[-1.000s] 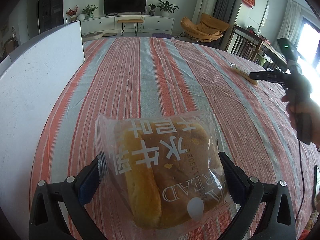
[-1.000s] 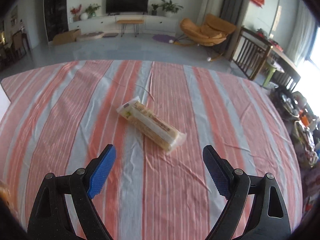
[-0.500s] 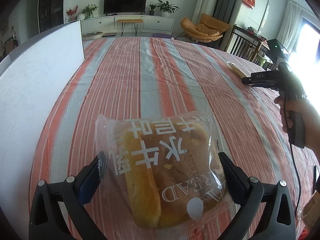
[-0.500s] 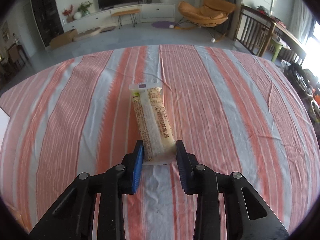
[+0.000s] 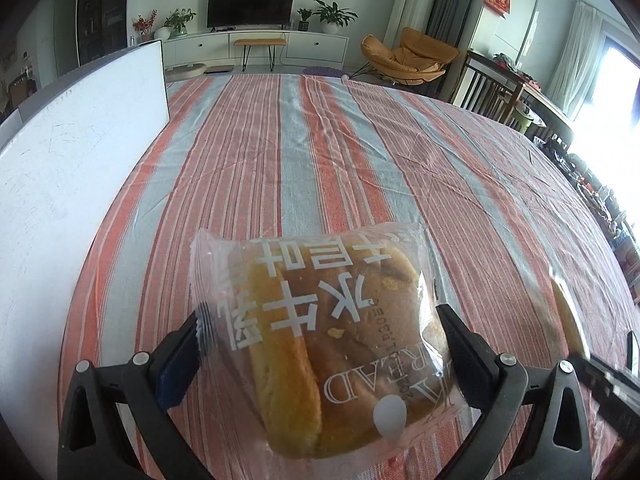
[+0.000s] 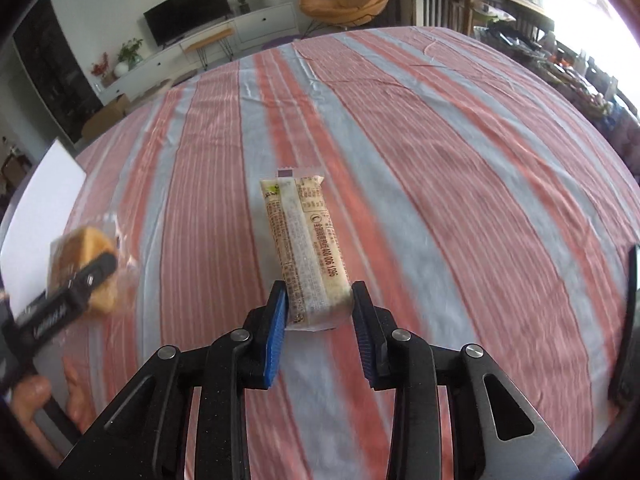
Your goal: Organize snacks
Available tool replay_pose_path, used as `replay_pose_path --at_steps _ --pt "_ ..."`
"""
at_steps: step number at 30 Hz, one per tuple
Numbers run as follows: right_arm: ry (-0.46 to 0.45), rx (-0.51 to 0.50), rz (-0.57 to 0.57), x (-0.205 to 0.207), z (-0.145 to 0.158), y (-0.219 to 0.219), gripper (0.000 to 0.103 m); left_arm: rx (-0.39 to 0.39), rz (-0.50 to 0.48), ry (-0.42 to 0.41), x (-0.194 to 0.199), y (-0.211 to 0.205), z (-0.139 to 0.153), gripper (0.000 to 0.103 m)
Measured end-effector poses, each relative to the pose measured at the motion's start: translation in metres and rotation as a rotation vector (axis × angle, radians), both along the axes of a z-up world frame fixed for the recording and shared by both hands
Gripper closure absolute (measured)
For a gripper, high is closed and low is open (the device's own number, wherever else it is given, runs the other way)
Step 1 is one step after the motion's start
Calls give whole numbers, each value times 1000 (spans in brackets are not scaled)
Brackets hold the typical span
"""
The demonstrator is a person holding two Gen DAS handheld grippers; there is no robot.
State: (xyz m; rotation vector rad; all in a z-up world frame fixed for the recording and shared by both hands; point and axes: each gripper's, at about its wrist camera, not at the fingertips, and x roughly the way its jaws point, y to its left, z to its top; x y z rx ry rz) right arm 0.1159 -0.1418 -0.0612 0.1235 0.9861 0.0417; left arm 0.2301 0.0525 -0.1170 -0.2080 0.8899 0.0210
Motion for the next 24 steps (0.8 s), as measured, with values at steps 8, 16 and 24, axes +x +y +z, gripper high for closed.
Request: replay_pose_path --at_steps 8,16,24 --pt "-80 -158 41 -23 -11 26 31 3 0 1 0 0 0 0" --pt "-87 -134 45 -31 -15 26 21 5 0 2 0 0 0 0" --pt "-87 -130 52 -34 -15 28 19 7 0 4 0 0 0 0"
